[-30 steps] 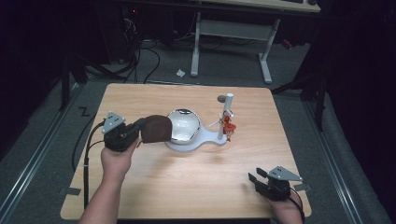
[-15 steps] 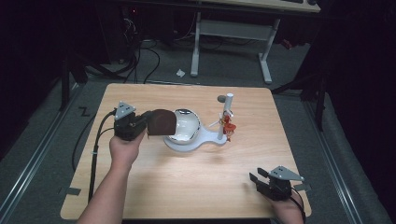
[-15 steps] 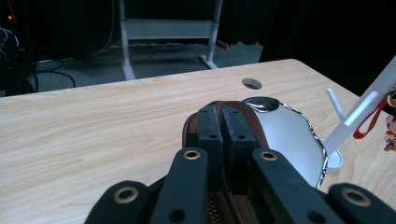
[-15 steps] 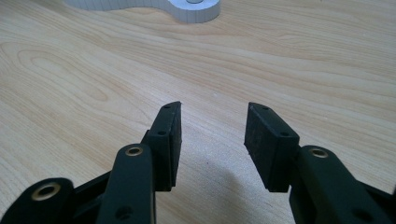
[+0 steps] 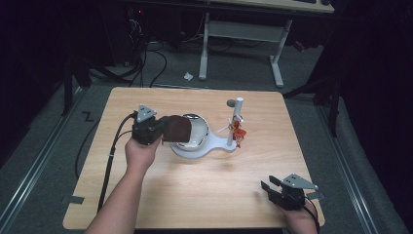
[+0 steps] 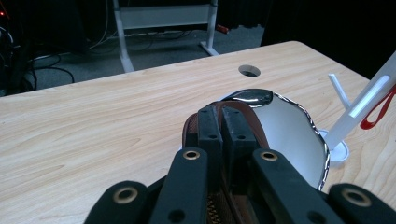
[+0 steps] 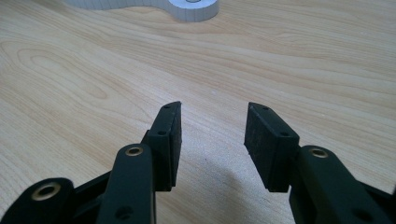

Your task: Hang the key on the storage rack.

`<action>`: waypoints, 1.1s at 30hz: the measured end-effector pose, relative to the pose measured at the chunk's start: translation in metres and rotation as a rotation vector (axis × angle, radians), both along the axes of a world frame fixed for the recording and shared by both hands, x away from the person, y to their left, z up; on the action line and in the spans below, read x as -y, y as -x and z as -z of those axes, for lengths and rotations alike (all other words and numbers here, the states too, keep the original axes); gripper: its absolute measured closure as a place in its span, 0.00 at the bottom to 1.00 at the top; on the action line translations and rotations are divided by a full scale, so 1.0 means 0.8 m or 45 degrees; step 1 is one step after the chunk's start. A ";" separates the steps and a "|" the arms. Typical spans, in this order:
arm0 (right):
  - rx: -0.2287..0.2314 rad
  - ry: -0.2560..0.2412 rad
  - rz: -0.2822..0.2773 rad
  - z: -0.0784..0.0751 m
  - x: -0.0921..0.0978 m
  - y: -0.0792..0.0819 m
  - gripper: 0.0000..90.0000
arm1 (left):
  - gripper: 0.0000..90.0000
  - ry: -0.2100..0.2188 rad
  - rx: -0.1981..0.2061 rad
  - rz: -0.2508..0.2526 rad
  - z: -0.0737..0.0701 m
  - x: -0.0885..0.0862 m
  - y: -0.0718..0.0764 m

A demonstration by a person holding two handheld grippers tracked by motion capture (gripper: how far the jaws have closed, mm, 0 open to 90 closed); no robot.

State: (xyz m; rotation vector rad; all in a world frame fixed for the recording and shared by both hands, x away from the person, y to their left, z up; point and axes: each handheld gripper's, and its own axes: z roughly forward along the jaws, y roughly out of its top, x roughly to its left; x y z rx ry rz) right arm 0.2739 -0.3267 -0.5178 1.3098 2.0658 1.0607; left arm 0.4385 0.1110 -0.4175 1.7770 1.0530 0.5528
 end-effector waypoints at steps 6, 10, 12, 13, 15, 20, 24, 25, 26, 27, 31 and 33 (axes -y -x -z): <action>0.000 0.001 -0.006 0.000 -0.001 0.000 0.63 | 0.97 -0.004 -0.017 -0.021 0.004 0.006 -0.005; 0.001 0.000 -0.009 0.000 -0.001 0.000 0.63 | 0.96 -0.004 -0.038 -0.043 0.009 0.012 -0.011; 0.000 -0.001 -0.009 0.000 -0.001 0.001 0.63 | 0.96 0.000 -0.042 -0.051 0.010 0.014 -0.013; -0.001 -0.001 -0.008 0.000 -0.001 0.001 0.63 | 0.96 0.008 -0.042 -0.053 0.010 0.015 -0.014; 0.001 0.003 -0.013 0.000 -0.001 0.000 0.63 | 0.96 0.013 -0.044 -0.053 0.012 0.017 -0.016; 0.002 0.006 -0.019 0.001 -0.001 0.000 0.63 | 0.96 0.010 -0.044 -0.048 0.016 0.026 -0.017; 0.000 0.008 -0.021 0.001 -0.002 0.000 0.63 | 0.95 0.009 -0.046 -0.044 0.019 0.032 -0.018; 0.000 0.008 -0.021 0.001 -0.002 0.000 0.63 | 0.95 0.009 -0.046 -0.044 0.019 0.032 -0.018; -0.001 0.008 -0.021 0.001 -0.002 0.000 0.63 | 0.95 0.011 -0.045 -0.044 0.020 0.033 -0.018; -0.003 0.009 -0.023 0.001 -0.002 0.000 0.63 | 0.93 0.017 -0.044 -0.037 0.020 0.034 -0.019; -0.009 0.006 -0.023 0.001 -0.002 0.000 0.62 | 0.90 0.024 -0.045 -0.033 0.020 0.035 -0.019; -0.009 0.006 -0.023 0.001 -0.002 0.000 0.62 | 0.86 0.030 -0.045 -0.030 0.020 0.034 -0.019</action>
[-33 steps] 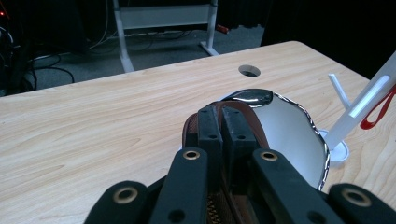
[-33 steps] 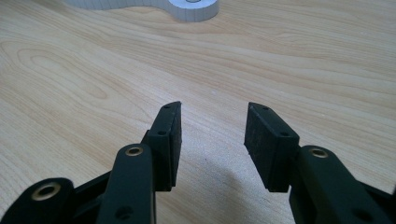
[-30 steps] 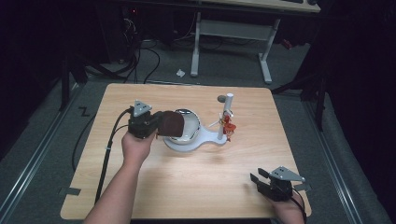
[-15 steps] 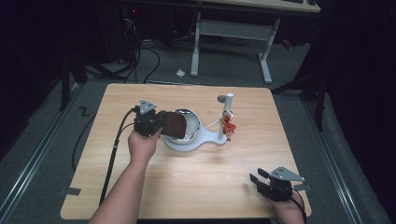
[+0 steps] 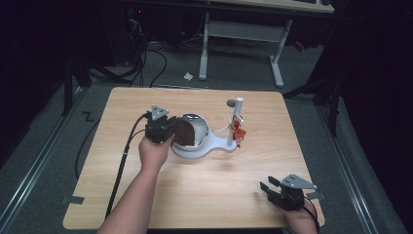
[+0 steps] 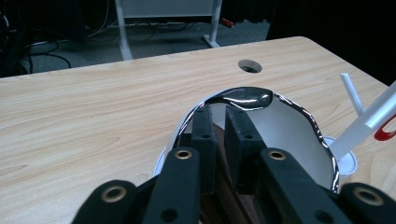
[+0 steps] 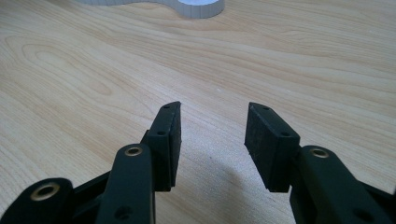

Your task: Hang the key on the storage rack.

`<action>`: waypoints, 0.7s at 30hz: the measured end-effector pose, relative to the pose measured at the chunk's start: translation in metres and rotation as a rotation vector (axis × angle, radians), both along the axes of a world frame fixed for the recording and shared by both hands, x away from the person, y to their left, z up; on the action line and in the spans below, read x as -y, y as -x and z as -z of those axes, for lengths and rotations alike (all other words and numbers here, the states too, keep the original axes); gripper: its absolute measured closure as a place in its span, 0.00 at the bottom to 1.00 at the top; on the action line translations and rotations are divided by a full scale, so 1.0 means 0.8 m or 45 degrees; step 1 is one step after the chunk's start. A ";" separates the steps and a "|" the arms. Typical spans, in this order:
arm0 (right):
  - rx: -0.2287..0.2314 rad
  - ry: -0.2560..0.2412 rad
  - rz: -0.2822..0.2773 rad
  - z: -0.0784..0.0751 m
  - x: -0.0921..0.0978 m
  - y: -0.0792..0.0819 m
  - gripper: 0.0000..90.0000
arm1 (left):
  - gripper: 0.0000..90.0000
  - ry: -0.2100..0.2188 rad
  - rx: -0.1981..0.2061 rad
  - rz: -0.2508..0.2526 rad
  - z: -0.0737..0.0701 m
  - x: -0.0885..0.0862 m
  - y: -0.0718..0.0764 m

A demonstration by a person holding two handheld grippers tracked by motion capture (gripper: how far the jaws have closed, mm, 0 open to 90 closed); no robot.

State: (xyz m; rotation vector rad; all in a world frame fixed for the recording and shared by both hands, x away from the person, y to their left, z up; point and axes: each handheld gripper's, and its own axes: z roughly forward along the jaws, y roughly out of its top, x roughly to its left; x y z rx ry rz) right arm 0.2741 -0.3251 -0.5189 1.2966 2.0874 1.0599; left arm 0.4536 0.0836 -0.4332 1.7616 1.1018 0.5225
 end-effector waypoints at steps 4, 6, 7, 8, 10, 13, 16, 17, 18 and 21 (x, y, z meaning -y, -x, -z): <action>0.002 0.000 -0.001 0.000 0.000 0.000 0.62 | 0.80 0.013 0.008 0.014 -0.002 -0.002 0.001; 0.000 0.000 -0.001 0.000 0.000 0.000 0.62 | 0.78 0.018 0.009 0.020 -0.003 -0.003 0.002; 0.001 0.002 -0.003 0.000 0.000 0.000 0.62 | 0.76 0.021 0.010 0.027 -0.005 -0.005 0.003; 0.000 0.001 -0.002 0.000 0.000 0.000 0.62 | 0.73 0.020 0.013 0.029 -0.006 -0.005 0.004; 0.002 0.005 -0.005 -0.001 0.000 0.000 0.62 | 0.69 0.012 0.017 0.027 -0.008 -0.007 0.006; 0.004 0.006 -0.006 -0.001 -0.002 0.000 0.62 | 0.64 0.011 0.016 0.021 -0.012 -0.009 0.009; -0.003 0.006 -0.008 0.000 -0.003 0.000 0.62 | 0.59 0.004 0.024 0.019 -0.015 -0.011 0.012; -0.005 0.009 -0.011 0.001 -0.004 -0.001 0.61 | 0.57 0.006 0.026 0.019 -0.016 -0.011 0.013; -0.005 0.009 -0.011 0.001 -0.004 -0.001 0.61 | 0.57 0.006 0.027 0.021 -0.017 -0.012 0.014; -0.018 0.008 -0.009 0.003 -0.005 -0.004 0.61 | 0.51 0.015 0.010 0.050 -0.018 -0.016 0.015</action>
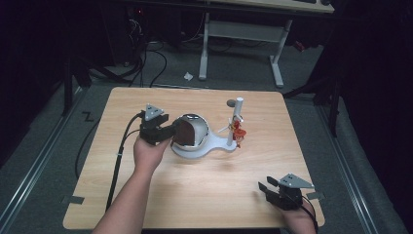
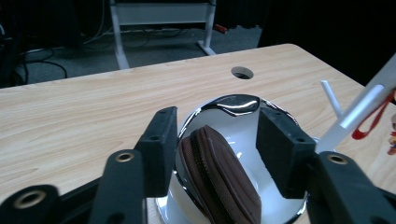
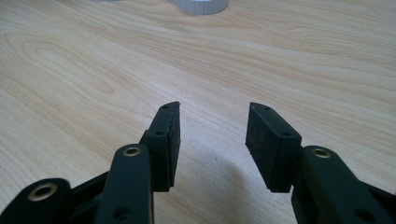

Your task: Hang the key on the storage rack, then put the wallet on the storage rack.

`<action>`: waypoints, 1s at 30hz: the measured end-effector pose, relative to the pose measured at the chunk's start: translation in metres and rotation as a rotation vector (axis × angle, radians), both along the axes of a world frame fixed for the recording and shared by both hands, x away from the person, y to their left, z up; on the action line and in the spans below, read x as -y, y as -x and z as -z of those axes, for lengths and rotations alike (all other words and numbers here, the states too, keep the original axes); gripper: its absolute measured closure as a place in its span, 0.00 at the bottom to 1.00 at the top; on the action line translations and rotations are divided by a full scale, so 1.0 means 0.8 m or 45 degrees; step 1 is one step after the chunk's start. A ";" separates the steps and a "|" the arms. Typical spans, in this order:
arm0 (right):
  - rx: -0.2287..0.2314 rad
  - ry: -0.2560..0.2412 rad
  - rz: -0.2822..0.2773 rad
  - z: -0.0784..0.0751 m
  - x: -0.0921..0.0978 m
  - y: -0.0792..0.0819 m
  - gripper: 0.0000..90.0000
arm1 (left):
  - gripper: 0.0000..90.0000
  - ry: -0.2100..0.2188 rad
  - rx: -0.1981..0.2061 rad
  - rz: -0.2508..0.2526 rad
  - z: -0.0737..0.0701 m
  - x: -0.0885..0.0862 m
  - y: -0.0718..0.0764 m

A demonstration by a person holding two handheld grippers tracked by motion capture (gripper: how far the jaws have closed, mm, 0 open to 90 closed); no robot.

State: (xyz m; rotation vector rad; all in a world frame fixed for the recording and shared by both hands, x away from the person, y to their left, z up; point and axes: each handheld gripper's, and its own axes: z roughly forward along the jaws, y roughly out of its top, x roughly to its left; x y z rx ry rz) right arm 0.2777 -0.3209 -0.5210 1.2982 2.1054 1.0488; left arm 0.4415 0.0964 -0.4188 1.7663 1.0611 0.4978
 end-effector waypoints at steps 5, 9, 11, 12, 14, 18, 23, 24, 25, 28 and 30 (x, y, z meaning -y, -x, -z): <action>-0.011 0.002 -0.002 0.002 -0.003 -0.003 0.61 | 0.47 0.005 0.003 0.011 0.003 -0.013 0.011; -0.015 0.001 -0.008 0.004 -0.003 -0.004 0.61 | 0.46 0.019 0.022 0.025 0.010 -0.021 0.027; -0.017 -0.005 -0.009 0.005 -0.001 -0.006 0.61 | 0.45 0.024 0.022 0.027 0.012 -0.024 0.031; -0.025 -0.011 -0.002 0.005 -0.001 -0.006 0.61 | 0.44 0.033 0.024 0.028 0.015 -0.026 0.035; -0.031 -0.018 -0.002 0.007 -0.001 -0.007 0.61 | 0.44 0.040 0.029 0.030 0.024 -0.037 0.050; -0.036 0.004 -0.012 0.008 -0.002 -0.005 0.61 | 0.42 0.050 0.011 0.044 0.037 -0.052 0.066; -0.032 0.003 0.006 0.008 -0.002 -0.005 0.61 | 0.42 0.040 -0.055 0.064 0.071 -0.073 0.087; -0.031 0.002 0.009 0.008 -0.002 -0.005 0.61 | 0.41 0.034 -0.070 0.066 0.078 -0.077 0.091; -0.036 -0.002 0.016 0.008 -0.002 -0.005 0.60 | 0.41 0.028 -0.081 0.068 0.085 -0.081 0.095; -0.040 0.000 0.017 0.009 -0.005 -0.008 0.60 | 0.41 -0.002 -0.117 0.068 0.104 -0.090 0.105; -0.040 0.004 0.006 0.010 -0.007 -0.010 0.60 | 0.40 -0.035 -0.145 0.074 0.114 -0.094 0.111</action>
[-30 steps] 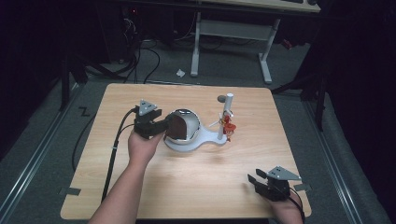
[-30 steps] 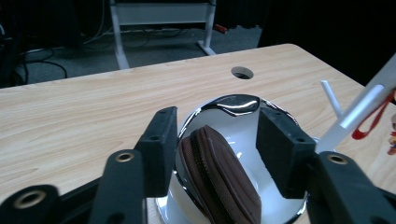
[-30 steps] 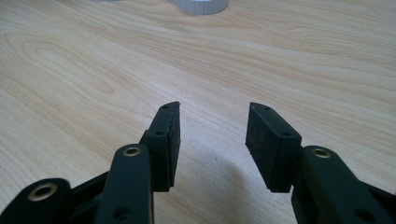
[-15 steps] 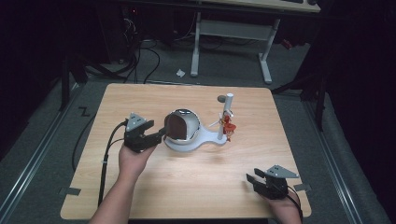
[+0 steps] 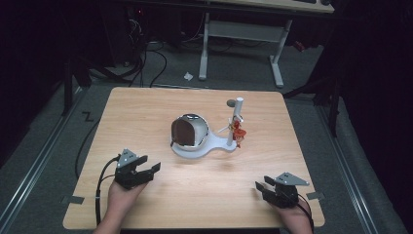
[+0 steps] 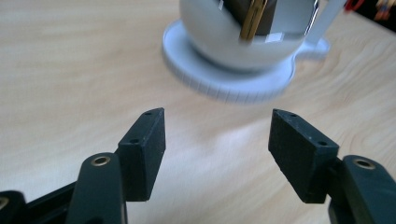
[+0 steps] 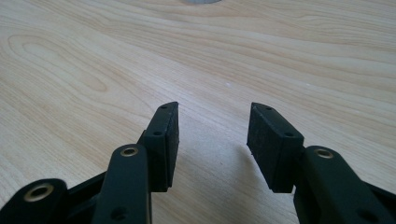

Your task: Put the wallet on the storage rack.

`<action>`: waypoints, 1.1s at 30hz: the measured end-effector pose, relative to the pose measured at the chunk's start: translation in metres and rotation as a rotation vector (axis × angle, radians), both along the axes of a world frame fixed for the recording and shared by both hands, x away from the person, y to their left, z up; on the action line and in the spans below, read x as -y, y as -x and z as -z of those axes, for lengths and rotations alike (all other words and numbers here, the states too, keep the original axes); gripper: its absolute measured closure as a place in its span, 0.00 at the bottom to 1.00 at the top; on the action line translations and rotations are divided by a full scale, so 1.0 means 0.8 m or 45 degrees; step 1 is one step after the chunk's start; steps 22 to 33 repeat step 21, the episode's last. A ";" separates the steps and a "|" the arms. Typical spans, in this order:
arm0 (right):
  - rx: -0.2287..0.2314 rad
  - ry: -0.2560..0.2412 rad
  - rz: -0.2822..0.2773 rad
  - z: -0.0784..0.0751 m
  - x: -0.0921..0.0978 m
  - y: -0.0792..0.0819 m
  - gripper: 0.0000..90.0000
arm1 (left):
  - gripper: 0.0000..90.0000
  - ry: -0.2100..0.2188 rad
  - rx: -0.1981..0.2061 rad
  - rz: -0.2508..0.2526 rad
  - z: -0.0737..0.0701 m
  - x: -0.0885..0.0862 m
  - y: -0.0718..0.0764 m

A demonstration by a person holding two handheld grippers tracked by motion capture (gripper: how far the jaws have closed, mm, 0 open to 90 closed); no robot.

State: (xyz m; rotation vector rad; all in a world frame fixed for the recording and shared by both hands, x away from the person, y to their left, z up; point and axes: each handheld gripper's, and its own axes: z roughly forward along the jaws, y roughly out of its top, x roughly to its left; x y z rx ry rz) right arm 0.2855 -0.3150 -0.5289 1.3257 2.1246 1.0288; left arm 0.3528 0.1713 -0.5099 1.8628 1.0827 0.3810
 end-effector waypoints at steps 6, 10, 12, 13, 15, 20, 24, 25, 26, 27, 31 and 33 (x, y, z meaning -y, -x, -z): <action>-0.008 0.019 -0.033 0.003 -0.010 0.002 0.59 | 0.39 -0.078 -0.030 0.034 0.021 -0.010 0.031; -0.008 0.027 -0.045 0.003 -0.014 0.006 0.59 | 0.40 -0.123 -0.057 0.081 0.029 -0.013 0.044; -0.007 0.028 -0.038 0.002 -0.016 0.005 0.59 | 0.39 -0.143 -0.025 0.085 0.026 -0.012 0.043; -0.004 0.029 -0.035 0.003 -0.016 0.004 0.59 | 0.39 -0.126 -0.030 0.089 0.026 -0.012 0.041; -0.014 0.028 -0.023 0.003 -0.017 0.001 0.59 | 0.39 -0.107 -0.029 0.093 0.027 -0.014 0.039; -0.006 0.039 -0.008 0.003 -0.015 0.002 0.59 | 0.39 -0.092 -0.040 0.084 0.029 -0.020 0.036; -0.006 0.038 -0.001 0.003 -0.014 0.002 0.59 | 0.39 -0.090 -0.040 0.082 0.029 -0.020 0.035; -0.006 0.038 -0.001 0.003 -0.014 0.002 0.59 | 0.39 -0.090 -0.040 0.082 0.029 -0.020 0.035; -0.006 0.038 -0.001 0.003 -0.014 0.002 0.59 | 0.39 -0.090 -0.040 0.082 0.029 -0.020 0.035; -0.006 0.038 -0.001 0.003 -0.014 0.002 0.59 | 0.39 -0.090 -0.040 0.082 0.029 -0.020 0.035; -0.006 0.038 -0.001 0.003 -0.014 0.002 0.59 | 0.39 -0.090 -0.040 0.082 0.029 -0.020 0.035; -0.006 0.038 -0.001 0.003 -0.014 0.002 0.59 | 0.39 -0.090 -0.040 0.082 0.029 -0.020 0.035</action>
